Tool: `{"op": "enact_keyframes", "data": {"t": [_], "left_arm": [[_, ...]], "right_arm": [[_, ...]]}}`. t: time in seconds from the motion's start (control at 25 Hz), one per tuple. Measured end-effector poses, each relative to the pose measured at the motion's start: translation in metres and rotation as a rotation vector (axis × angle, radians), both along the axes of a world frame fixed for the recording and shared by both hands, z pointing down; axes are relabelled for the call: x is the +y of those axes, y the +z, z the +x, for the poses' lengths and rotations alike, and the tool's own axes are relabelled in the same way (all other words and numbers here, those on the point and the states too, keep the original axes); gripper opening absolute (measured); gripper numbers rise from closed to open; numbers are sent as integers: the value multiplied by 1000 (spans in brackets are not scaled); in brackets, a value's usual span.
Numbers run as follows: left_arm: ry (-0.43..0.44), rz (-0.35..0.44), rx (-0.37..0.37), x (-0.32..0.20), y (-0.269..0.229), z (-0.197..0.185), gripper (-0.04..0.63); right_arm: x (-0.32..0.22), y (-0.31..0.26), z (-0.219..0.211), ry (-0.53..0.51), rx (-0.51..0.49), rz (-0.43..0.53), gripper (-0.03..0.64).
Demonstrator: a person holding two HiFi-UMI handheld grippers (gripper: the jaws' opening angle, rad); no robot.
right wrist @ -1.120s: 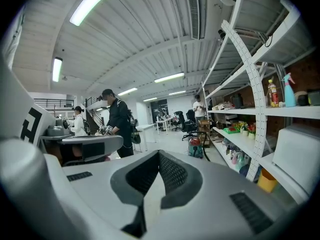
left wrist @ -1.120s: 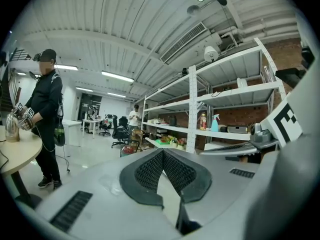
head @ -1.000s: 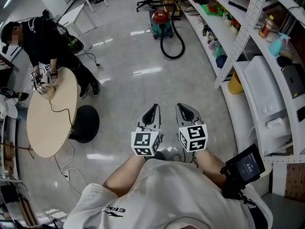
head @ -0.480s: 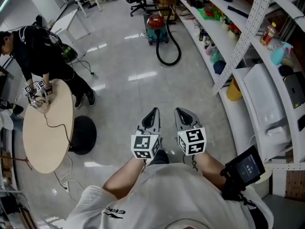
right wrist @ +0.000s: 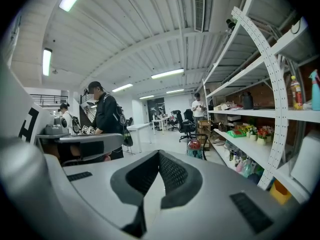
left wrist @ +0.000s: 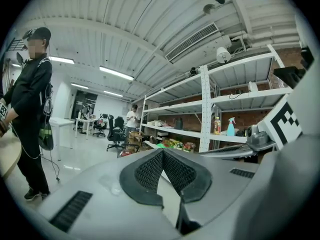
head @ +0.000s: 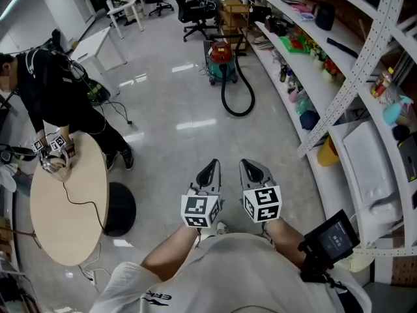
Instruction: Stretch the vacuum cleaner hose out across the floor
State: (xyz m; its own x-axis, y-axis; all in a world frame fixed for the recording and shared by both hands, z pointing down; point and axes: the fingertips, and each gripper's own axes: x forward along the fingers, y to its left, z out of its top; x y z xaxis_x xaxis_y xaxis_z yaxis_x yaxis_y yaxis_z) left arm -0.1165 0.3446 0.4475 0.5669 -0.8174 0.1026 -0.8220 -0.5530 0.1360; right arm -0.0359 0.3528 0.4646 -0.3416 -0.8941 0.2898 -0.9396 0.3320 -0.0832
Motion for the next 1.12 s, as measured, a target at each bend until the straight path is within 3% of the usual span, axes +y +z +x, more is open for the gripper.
{"op": "enact_keyframes", "data": {"t": [0.24,0.64,1.12], "left_arm": [[-9,-20,15,-38,5,-23,2],[-33,-37,36,-110,14,-13,2],[-82,-14,1,-238,-2,51,2]], "right_arm": [[-36,1,-19,1,14,-14,2],[-112,10,-8,-10,13,-19,2],[-241,-3,58,-55,-29,8,2]]}}
